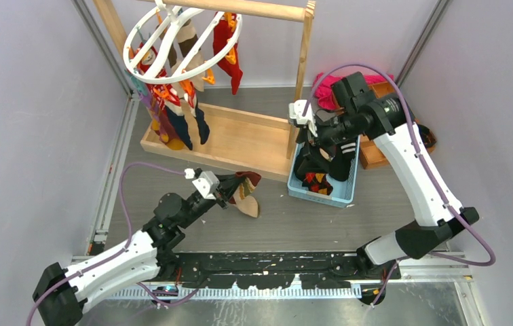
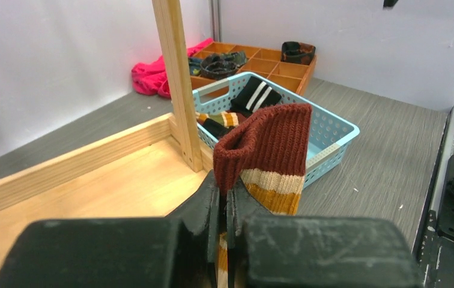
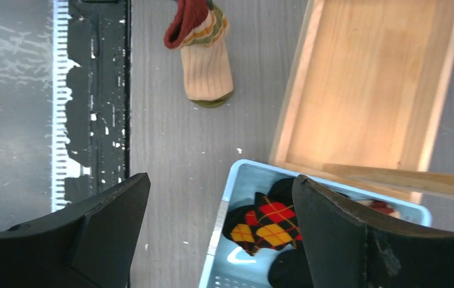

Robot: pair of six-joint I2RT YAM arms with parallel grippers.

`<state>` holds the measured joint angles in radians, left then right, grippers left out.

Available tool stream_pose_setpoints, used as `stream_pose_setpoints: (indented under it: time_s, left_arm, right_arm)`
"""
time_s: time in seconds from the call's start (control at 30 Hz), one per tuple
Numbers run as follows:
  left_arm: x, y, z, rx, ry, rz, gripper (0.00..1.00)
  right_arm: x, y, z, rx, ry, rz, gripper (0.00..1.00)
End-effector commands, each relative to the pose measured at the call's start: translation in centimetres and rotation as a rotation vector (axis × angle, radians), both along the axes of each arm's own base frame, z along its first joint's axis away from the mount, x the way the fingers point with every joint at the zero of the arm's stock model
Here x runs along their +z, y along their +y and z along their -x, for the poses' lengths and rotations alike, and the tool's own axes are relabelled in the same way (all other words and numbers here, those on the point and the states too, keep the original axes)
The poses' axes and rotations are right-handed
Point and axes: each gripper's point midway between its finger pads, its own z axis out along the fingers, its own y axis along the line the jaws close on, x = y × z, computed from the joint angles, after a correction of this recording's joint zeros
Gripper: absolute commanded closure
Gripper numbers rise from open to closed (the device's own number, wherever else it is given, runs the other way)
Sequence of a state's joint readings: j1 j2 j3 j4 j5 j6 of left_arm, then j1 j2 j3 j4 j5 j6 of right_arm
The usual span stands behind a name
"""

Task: Clip the socks to the hanger
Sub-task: Pick up the sock from the bin, then open the clamp at the hanger.

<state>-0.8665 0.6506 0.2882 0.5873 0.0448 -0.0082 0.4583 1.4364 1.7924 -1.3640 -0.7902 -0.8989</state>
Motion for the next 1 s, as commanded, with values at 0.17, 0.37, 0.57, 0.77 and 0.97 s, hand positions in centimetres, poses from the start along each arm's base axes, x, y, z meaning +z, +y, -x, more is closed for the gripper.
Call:
stream_pose_setpoints:
  time_s: [0.17, 0.37, 0.57, 0.77, 0.97]
  left_arm:
    - [3.9, 0.8, -1.3, -0.012, -0.041, 0.127, 1.00]
    - [5.9, 2.1, -2.4, 0.047, -0.055, 0.215, 1.00]
    - [6.6, 3.0, -4.2, 0.141, -0.054, 0.250, 1.00]
    - [7.3, 3.9, -6.4, 0.241, -0.061, 0.296, 1.00]
    - [8.3, 4.1, -7.7, 0.290, -0.101, 0.325, 1.00]
  right_arm:
    - [3.9, 2.0, -0.4, 0.076, -0.109, 0.043, 0.00]
    - [6.7, 5.7, -3.3, 0.038, -0.202, -0.037, 0.00]
    - [10.8, 9.2, -6.0, 0.000, -0.338, -0.219, 0.01]
    - [13.1, 12.1, -8.1, -0.063, -0.380, -0.365, 0.10]
    - [15.0, 14.6, -9.7, -0.108, -0.421, -0.496, 0.17]
